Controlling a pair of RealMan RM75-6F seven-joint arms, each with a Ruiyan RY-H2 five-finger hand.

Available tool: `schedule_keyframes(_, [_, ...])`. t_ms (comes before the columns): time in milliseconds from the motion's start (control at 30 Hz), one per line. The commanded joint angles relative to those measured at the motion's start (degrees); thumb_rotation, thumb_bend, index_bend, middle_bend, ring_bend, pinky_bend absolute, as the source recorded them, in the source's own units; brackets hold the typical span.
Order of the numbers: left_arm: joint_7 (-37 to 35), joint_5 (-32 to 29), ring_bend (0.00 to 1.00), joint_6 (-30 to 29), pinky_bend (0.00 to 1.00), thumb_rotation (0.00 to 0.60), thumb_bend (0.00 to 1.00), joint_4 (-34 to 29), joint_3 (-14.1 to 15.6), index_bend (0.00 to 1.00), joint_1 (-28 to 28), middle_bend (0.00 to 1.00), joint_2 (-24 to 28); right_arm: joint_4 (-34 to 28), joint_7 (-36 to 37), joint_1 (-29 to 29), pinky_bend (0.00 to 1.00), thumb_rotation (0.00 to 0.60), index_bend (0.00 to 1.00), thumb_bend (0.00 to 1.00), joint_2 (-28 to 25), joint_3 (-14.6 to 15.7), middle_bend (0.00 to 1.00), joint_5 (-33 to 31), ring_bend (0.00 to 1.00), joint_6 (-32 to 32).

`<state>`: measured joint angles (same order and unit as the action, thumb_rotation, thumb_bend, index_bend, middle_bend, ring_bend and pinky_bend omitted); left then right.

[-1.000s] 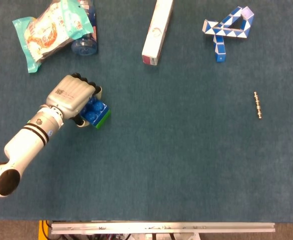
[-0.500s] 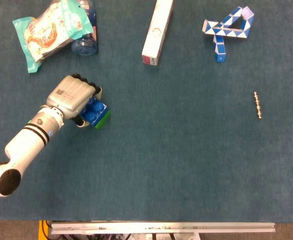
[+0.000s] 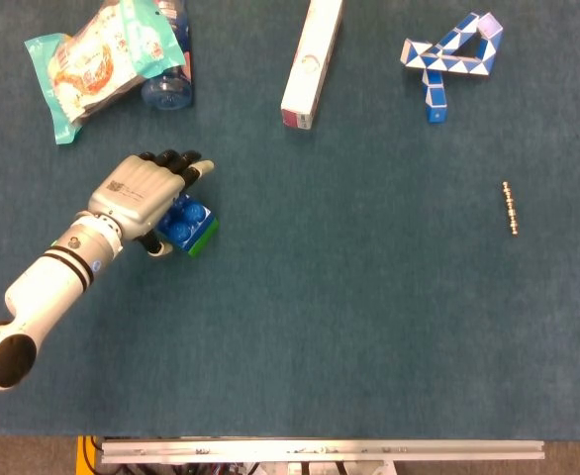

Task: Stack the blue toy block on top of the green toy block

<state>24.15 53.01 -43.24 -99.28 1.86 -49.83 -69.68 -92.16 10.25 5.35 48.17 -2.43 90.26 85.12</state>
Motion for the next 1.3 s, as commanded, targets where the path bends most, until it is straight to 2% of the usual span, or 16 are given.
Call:
schedule_keyframes(33, [-0.3, -0.2, 0.05, -0.1, 0.19, 0.6, 0.16, -0.6, -0.1, 0.0, 0.0, 0.02, 0.8, 0.0, 0.0, 0.0, 0.36, 0.6, 0.25, 0.16, 0.0, 0.0, 0.29, -0.1, 0.28, -0.1])
schedule_keyframes(467, [-6.5, 2.0, 0.04, -5.4, 0.18, 0.6, 0.16, -5.7, -1.2, 0.0, 4.4, 0.0, 8.0, -0.3, -0.2, 0.1, 0.36, 0.6, 0.25, 0.16, -0.3, -0.3, 0.29, -0.1, 0.28, 0.1])
schedule_keyframes(667, [-9.7, 6.1, 0.05, -16.1, 0.18, 0.6, 0.16, -6.5, -2.0, 0.01, 10.6, 0.05, 9.7, -1.0, -1.1, 0.6, 0.36, 0.6, 0.25, 0.16, -0.5, -0.3, 0.29, -0.2, 0.28, -0.9])
schedule_keyframes(833, [-12.1, 10.0, 0.07, -26.5, 0.18, 0.6, 0.16, -4.6, -2.5, 0.11, 17.0, 0.12, 9.1, -2.0, -3.0, 1.0, 0.36, 0.6, 0.25, 0.16, -0.3, -0.3, 0.29, -0.9, 0.28, -2.1])
schedule_keyframes(1100, [-14.1, 16.1, 0.09, -37.5, 0.18, 0.6, 0.16, -1.8, -1.4, 0.17, 25.5, 0.15, 8.6, -3.0, -5.0, 1.7, 0.36, 0.6, 0.25, 0.16, 0.4, 0.0, 0.29, -1.9, 0.28, -4.7])
schedule_keyframes(1300, [-13.5, 19.3, 0.09, -42.8, 0.18, 0.6, 0.16, -2.0, -0.1, 0.18, 30.7, 0.15, 8.6, -2.7, -5.5, 1.7, 0.36, 0.6, 0.25, 0.16, 1.6, 0.4, 0.29, -1.3, 0.28, -4.8])
